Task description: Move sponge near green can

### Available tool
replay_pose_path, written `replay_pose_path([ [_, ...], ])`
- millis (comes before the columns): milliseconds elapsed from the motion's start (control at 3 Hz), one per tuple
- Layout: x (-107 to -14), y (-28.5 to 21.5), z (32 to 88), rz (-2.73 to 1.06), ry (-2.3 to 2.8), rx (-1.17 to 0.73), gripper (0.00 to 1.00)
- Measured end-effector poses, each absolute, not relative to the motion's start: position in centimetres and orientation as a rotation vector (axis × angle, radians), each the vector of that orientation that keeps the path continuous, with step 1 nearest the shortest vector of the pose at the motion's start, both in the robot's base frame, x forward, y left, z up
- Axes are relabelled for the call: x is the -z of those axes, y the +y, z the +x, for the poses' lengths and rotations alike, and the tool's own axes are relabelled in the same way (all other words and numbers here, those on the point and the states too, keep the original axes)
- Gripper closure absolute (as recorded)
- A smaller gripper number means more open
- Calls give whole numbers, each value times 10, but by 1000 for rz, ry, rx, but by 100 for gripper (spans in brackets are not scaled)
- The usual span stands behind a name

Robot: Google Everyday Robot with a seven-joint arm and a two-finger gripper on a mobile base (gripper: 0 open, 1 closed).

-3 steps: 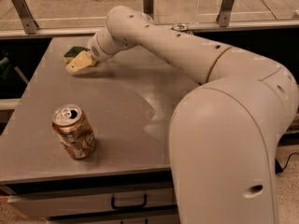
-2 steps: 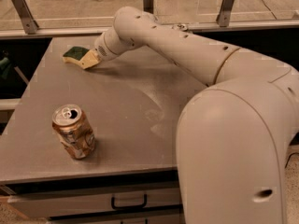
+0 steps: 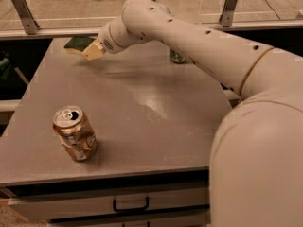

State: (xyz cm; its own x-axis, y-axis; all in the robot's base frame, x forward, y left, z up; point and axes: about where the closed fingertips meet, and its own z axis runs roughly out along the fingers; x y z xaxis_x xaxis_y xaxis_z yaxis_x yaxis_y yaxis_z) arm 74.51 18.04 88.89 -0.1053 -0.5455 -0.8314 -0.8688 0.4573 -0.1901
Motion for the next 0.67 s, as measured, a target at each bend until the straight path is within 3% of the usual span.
replay_pose_path([
  [333,-911,173,696,-1306,1690,-428,100],
  [667,-911,173,696,-1306,1691,-428,100],
])
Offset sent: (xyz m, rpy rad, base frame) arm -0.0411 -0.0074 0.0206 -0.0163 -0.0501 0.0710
